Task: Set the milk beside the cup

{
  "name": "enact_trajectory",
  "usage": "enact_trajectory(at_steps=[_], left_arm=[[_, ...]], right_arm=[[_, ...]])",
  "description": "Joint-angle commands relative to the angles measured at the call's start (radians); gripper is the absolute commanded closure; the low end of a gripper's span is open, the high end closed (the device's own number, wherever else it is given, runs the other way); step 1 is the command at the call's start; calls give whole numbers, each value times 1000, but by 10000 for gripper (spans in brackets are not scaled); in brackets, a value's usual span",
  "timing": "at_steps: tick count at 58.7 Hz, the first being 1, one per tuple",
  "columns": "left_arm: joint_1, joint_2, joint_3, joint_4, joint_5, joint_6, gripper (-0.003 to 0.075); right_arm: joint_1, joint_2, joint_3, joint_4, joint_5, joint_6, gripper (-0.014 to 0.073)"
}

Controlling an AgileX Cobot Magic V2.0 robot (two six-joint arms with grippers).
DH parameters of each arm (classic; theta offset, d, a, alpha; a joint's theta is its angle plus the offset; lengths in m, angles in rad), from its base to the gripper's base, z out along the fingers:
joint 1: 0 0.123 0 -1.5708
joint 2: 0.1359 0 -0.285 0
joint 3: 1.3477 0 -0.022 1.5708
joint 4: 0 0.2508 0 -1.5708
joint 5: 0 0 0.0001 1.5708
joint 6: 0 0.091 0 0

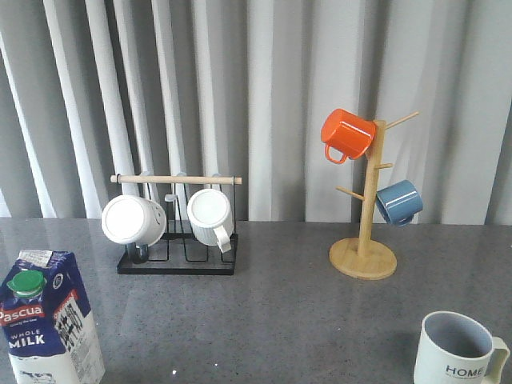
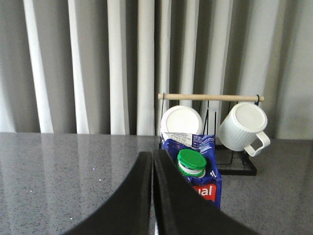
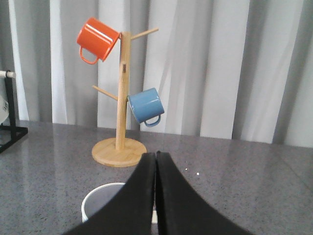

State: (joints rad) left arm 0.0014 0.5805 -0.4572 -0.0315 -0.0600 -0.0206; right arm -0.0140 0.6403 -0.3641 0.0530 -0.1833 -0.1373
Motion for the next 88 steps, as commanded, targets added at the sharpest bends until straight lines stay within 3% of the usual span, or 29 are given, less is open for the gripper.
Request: enact_trajectory(at_steps=[1, 16, 28, 33, 40, 47, 54, 63, 88], left_arm=[[-27, 146, -94, -1, -65, -4, 728], [-33, 361, -114, -1, -97, -4, 728], [-32, 399, -114, -1, -101, -2, 699], [-32, 399, -114, -1, -100, 2, 643], [-32, 399, -114, -1, -103, 2, 500], [-32, 399, -114, -1, -116, 1, 328], [-32, 399, -114, -1, -109, 1, 244], [-32, 399, -114, -1, -106, 1, 234], [-32, 399, -114, -1, -106, 1, 235]], right_arm=[[1, 121, -86, 2, -67, 25, 599], [1, 275, -96, 2, -125, 25, 599], [1, 277, -96, 2, -98, 3, 587], [1, 274, -96, 2, -82, 3, 555], [1, 274, -96, 2, -63, 3, 456], [1, 274, -96, 2, -46, 10, 293], [1, 274, -96, 2, -41, 10, 134], [1, 262, -96, 2, -26, 9, 45], [-1, 262, -88, -20, -27, 9, 46]])
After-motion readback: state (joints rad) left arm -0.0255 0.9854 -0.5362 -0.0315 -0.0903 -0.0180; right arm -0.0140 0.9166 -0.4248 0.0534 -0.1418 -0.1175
